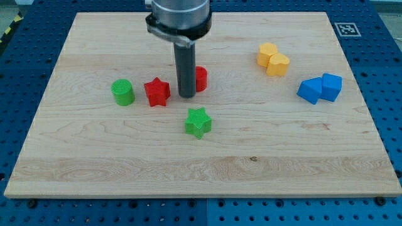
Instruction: Push the the red star closer to red circle
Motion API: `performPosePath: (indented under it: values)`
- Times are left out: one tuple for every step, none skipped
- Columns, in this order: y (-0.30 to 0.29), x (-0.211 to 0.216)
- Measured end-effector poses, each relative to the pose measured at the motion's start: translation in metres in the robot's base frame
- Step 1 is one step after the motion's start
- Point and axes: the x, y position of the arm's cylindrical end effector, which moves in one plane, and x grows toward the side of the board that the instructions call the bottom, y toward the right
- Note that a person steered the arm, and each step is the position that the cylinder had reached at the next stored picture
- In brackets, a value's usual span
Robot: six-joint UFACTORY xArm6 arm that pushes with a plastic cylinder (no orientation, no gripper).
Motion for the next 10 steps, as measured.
performPosePath:
  values:
    - [0.000, -0.006]
    - [0.000, 0.027]
    - [-0.009, 0.045]
    - [-0.040, 0.045]
    - [-0.062, 0.053]
    - [-0.087, 0.050]
    - [-0.093, 0.035]
    - [-0.093, 0.024]
    - [-0.093, 0.005]
    - [-0.078, -0.005]
